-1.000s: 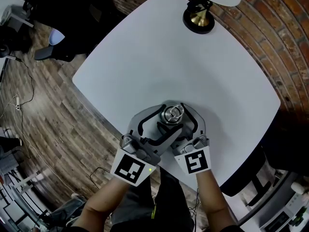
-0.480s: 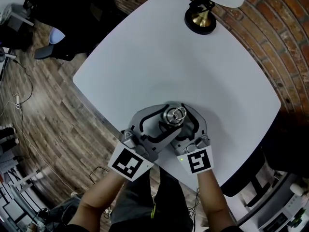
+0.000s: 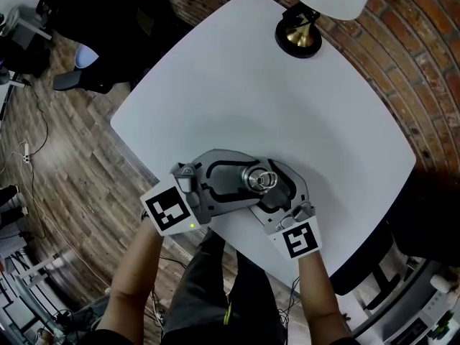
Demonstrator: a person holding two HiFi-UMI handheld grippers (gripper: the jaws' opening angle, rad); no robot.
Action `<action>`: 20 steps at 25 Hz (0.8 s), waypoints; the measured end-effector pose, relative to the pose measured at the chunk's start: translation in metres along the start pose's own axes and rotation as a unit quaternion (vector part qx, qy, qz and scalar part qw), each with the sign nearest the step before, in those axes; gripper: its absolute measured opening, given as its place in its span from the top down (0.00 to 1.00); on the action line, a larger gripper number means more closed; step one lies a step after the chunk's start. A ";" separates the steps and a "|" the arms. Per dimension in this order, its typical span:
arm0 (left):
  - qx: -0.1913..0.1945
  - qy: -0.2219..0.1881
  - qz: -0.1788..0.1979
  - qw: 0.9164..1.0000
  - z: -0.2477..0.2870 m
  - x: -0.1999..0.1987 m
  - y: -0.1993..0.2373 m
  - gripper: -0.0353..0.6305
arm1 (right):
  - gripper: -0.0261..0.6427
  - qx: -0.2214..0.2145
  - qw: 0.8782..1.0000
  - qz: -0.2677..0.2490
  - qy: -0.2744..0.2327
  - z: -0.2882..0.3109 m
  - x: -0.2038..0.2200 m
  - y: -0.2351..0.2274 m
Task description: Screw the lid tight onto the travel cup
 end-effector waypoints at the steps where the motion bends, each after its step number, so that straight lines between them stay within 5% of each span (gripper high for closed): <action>1: 0.015 -0.002 0.002 1.000 -0.001 0.000 0.001 0.59 | 0.45 -0.004 1.000 -0.001 0.001 0.001 0.000 0.000; 9: 0.106 0.008 -0.013 0.994 0.004 0.000 0.007 0.58 | 0.45 -0.009 1.000 0.003 -0.003 0.001 0.000 -0.001; 18: 0.085 -0.006 -0.026 0.996 0.005 0.001 0.009 0.57 | 0.45 -0.001 1.000 0.013 -0.010 0.000 0.000 -0.002; 20: 0.061 -0.006 -0.031 0.998 0.003 0.002 0.012 0.49 | 0.45 0.001 1.000 0.010 -0.008 0.002 0.001 -0.002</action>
Point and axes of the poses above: the fingertips, and each gripper's own axes: z forward along the fingers, y to its left, x out of its underside, the point moved 4 cm from there along -z, backward along the fingers, and after that the axes turned 15 degrees about -x, right-handed, at the moved point
